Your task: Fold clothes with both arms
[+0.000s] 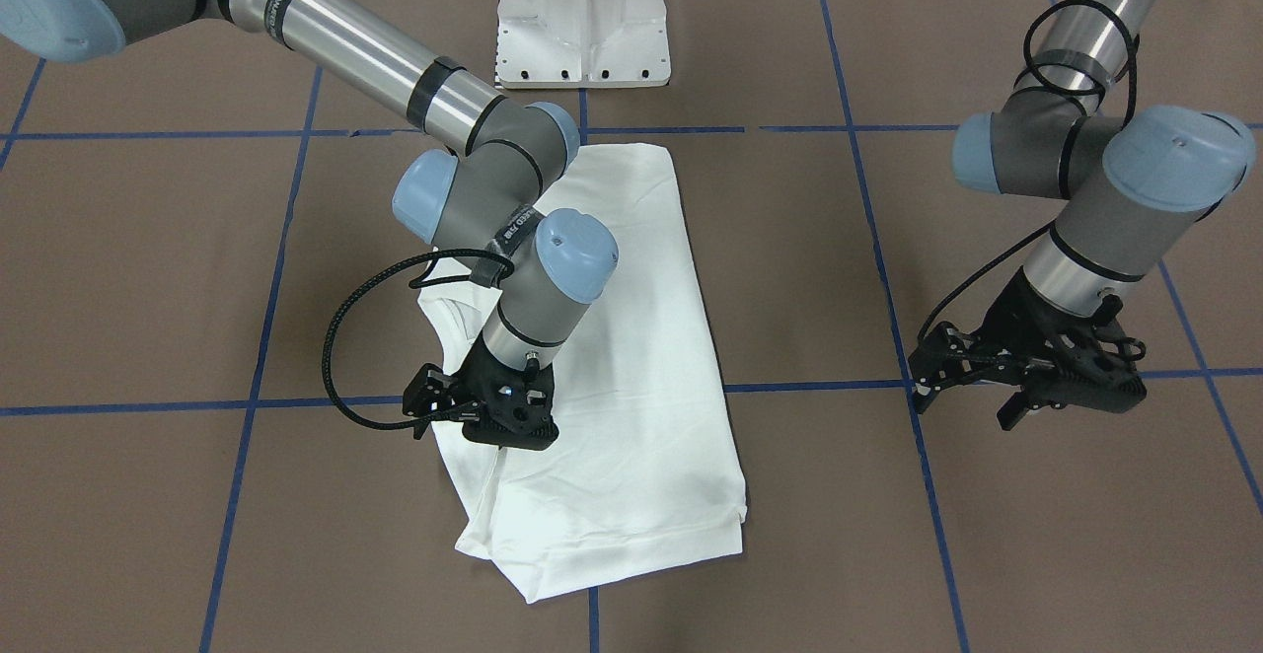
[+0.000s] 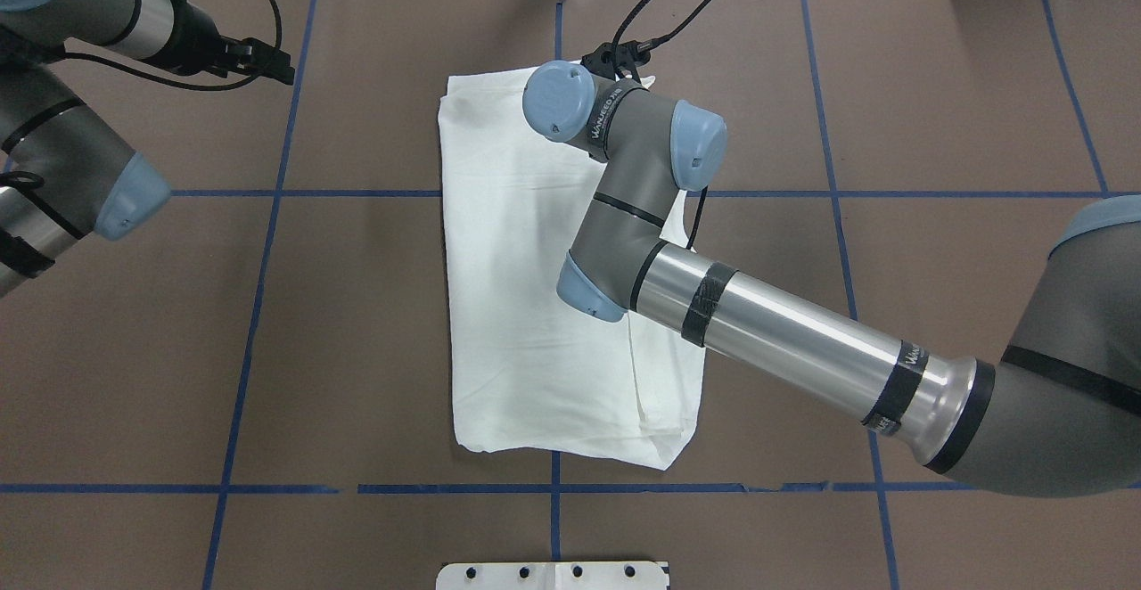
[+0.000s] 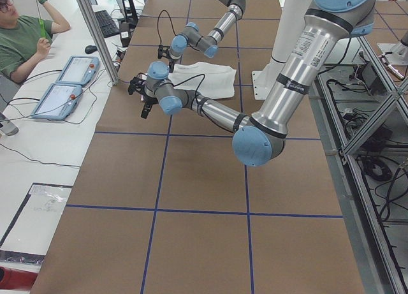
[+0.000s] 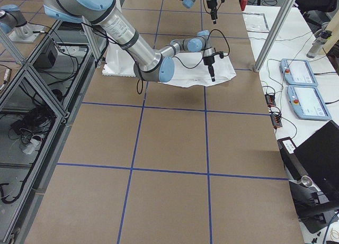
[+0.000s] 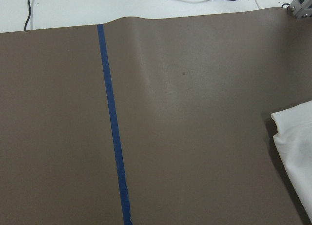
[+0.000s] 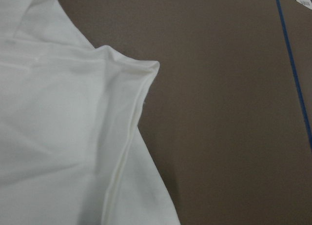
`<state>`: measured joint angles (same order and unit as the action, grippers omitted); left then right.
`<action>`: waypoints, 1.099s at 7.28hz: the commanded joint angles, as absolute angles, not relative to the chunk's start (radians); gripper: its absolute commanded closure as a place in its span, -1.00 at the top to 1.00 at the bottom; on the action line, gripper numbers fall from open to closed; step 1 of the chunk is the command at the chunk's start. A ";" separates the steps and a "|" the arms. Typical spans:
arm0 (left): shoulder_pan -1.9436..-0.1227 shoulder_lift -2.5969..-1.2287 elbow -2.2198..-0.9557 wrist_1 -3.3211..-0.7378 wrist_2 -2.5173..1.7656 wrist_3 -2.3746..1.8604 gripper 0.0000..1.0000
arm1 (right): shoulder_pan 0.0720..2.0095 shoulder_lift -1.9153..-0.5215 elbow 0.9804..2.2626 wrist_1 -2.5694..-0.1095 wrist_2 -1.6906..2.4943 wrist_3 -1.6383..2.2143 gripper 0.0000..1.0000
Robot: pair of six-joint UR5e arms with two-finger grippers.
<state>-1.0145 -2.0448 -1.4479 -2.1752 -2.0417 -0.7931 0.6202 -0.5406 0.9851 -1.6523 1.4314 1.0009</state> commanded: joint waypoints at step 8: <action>-1.014 -2.045 -1.448 -2.175 -2.042 -0.793 1.00 | 0.623 -0.652 1.279 -1.707 1.532 0.984 1.00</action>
<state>-1.0144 -2.0448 -1.4487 -2.1752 -2.0417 -0.7931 0.6534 -0.6503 1.2205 -1.7196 1.4969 0.8606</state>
